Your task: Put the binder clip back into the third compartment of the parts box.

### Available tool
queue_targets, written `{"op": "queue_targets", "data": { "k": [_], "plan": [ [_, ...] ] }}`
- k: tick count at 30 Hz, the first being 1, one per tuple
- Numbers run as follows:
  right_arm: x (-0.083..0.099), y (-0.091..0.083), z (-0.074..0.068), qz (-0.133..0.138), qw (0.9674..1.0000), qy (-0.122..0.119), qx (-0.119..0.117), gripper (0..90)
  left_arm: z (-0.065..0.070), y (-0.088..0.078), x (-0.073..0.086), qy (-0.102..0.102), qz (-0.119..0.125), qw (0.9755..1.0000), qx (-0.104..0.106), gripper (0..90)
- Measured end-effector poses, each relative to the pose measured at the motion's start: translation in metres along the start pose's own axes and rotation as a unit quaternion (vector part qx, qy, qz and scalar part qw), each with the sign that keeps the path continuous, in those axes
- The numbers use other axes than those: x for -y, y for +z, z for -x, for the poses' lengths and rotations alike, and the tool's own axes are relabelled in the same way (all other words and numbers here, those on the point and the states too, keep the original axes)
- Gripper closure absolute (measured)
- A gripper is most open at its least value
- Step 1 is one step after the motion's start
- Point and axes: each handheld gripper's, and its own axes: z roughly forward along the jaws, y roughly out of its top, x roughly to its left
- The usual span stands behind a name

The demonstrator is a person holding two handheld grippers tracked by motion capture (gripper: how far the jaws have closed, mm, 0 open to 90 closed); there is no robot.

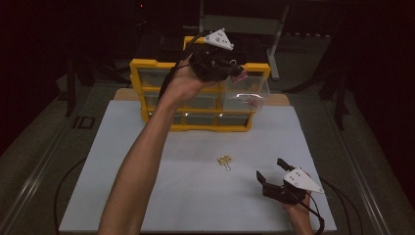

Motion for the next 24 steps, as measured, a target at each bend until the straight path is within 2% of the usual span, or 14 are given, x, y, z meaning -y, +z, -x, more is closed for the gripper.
{"op": "queue_targets", "data": {
  "k": [1,2,3,4,5,6,8,18,24],
  "plan": [
    [0.0,0.0,0.0,0.0,1.0,0.0,0.0,13.1,-0.001,0.002,0.001,-0.009,0.001,0.9999,0.007,85.5],
    [0.0,0.0,0.0,0.0,1.0,0.001,0.001,13.1,-0.001,0.003,0.002,-0.021,-0.003,0.9997,0.015,69.0],
    [0.0,0.0,0.0,0.0,1.0,0.001,0.001,13.1,-0.001,0.003,0.002,-0.021,-0.003,0.9997,0.015,53.2],
    [0.0,0.0,0.0,0.0,1.0,0.001,0.001,13.1,0.0,0.005,0.003,-0.023,-0.01,0.9997,-0.005,53.2],
    [0.0,0.0,0.0,0.001,1.0,0.001,0.002,13.1,-0.002,0.005,0.005,-0.039,-0.011,0.9992,-0.009,33.8],
    [0.0,0.0,0.001,0.0,1.0,0.001,0.002,13.0,-0.003,0.004,0.006,-0.042,-0.011,0.999,-0.008,23.3],
    [0.0,0.0,0.001,-0.001,1.0,0.001,0.003,13.0,-0.004,0.002,0.009,-0.044,-0.016,0.9987,-0.019,15.6],
    [0.0,0.001,-0.001,-0.001,1.0,-0.002,0.002,13.1,0.0,-0.01,0.028,-0.047,-0.033,0.9975,-0.04,13.4],
    [0.0,0.001,-0.001,-0.001,1.0,-0.002,0.002,13.1,0.005,-0.012,0.04,-0.043,-0.037,0.9976,-0.04,14.2]
  ]
}}
